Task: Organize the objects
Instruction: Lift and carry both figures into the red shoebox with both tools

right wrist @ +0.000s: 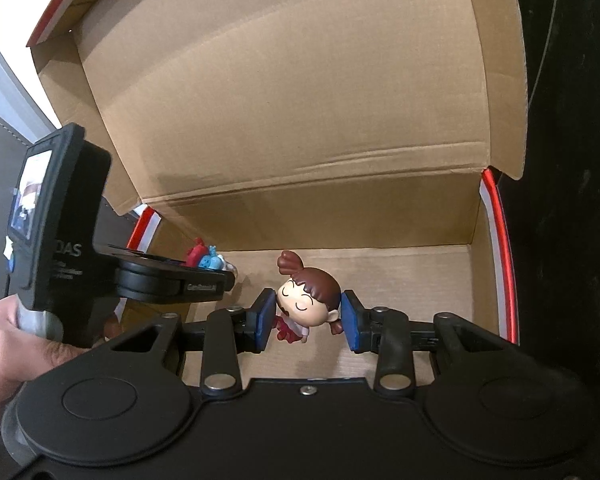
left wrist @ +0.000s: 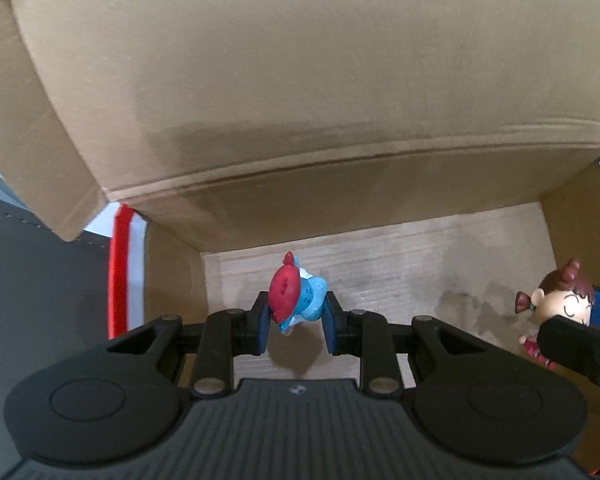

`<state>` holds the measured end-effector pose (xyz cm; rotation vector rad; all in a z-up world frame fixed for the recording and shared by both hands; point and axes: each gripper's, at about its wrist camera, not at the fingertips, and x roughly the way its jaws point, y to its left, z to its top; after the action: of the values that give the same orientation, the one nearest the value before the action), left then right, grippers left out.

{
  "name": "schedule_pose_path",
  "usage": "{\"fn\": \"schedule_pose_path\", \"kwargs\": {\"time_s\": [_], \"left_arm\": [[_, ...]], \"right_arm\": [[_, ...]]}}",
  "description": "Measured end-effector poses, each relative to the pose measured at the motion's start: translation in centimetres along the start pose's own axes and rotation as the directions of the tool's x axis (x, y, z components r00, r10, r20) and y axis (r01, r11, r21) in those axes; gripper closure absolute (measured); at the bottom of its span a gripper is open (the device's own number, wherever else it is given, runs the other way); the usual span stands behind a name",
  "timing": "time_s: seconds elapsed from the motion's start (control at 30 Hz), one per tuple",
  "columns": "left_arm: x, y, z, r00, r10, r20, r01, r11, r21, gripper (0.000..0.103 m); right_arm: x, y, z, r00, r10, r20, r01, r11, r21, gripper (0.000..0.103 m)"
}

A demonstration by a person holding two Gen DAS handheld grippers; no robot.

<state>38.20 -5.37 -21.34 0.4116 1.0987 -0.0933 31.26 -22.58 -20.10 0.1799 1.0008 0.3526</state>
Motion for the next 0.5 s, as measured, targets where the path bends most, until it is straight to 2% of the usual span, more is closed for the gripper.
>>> {"fn": "schedule_pose_path", "kwargs": {"time_s": [0.2,0.5], "left_arm": [[1.0,-0.1,0.3,1.0,-0.009,-0.029,0.009,1.0,-0.004,0.077],[1.0,0.2,-0.1,0.999,-0.009,-0.033,0.009,1.0,-0.003,0.074]], "right_arm": [[0.3,-0.5,-0.3,1.0,-0.007,-0.006,0.007,1.0,0.018,0.067],[1.1,-1.0,0.0,1.0,0.004,-0.019,-0.003,0.999,0.044,0.068]]}}
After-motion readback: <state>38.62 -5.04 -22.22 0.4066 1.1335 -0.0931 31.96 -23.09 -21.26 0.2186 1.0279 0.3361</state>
